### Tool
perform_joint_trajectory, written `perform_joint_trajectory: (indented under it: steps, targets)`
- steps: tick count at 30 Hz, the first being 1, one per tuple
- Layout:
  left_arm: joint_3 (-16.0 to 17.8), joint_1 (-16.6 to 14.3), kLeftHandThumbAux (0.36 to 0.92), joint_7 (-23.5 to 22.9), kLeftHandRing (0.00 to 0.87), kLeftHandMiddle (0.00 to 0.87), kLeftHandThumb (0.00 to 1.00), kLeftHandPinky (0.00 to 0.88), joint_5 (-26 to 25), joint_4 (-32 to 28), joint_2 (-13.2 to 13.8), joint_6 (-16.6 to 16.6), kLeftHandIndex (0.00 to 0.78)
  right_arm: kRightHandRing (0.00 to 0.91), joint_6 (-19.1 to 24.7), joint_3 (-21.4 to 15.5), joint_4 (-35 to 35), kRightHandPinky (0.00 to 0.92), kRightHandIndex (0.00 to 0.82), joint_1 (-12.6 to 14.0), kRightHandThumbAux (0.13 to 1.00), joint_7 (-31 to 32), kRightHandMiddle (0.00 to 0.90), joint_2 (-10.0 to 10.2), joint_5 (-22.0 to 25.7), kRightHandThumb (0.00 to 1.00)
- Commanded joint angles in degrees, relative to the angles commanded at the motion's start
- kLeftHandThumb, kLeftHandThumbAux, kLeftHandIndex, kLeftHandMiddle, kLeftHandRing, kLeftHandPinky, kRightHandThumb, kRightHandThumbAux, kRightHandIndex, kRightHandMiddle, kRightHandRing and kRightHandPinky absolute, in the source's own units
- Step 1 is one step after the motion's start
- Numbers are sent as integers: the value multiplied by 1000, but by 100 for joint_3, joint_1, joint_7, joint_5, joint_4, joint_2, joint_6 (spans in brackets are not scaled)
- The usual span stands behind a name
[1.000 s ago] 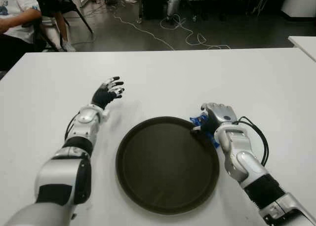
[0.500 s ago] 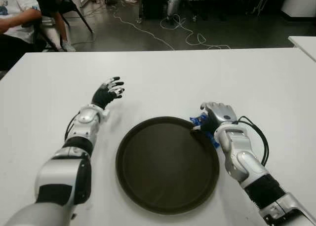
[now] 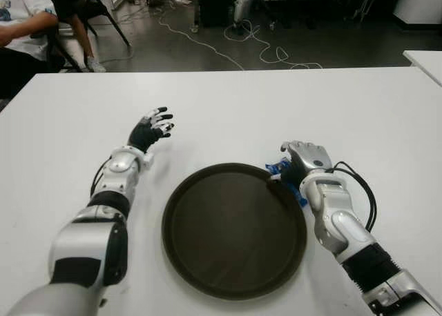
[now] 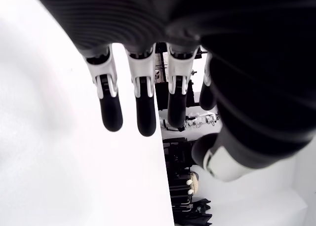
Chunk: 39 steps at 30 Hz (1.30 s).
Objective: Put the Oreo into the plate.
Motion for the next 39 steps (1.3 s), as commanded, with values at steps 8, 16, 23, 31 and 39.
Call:
perform_joint_trajectory:
  steps: [8, 16, 23, 31, 39]
  targets:
    - [-5, 1, 745, 0, 198, 189, 31, 221, 10, 13, 1, 5, 129, 284, -93, -27, 99, 283, 268, -7, 572, -98, 276, -22, 80, 0]
    - [-6, -3, 751, 0, 200, 191, 45, 226, 12, 12, 1, 16, 129, 266, -53, -23, 212, 245, 266, -66, 558, -116, 263, -6, 52, 0]
    - [-2, -5, 754, -22, 198, 190, 48, 218, 5, 15, 5, 37, 128, 249, -29, -43, 184, 230, 262, -54, 571, -156, 254, 8, 62, 0]
    - [11, -16, 730, -11, 200, 191, 52, 221, -6, 22, 5, 80, 128, 254, 0, -67, 178, 215, 264, -65, 557, -143, 261, 23, 83, 0]
    - [7, -8, 739, -37, 203, 196, 53, 227, 1, 8, 7, 63, 136, 250, 43, -69, 187, 236, 246, -81, 555, -90, 250, 19, 94, 0]
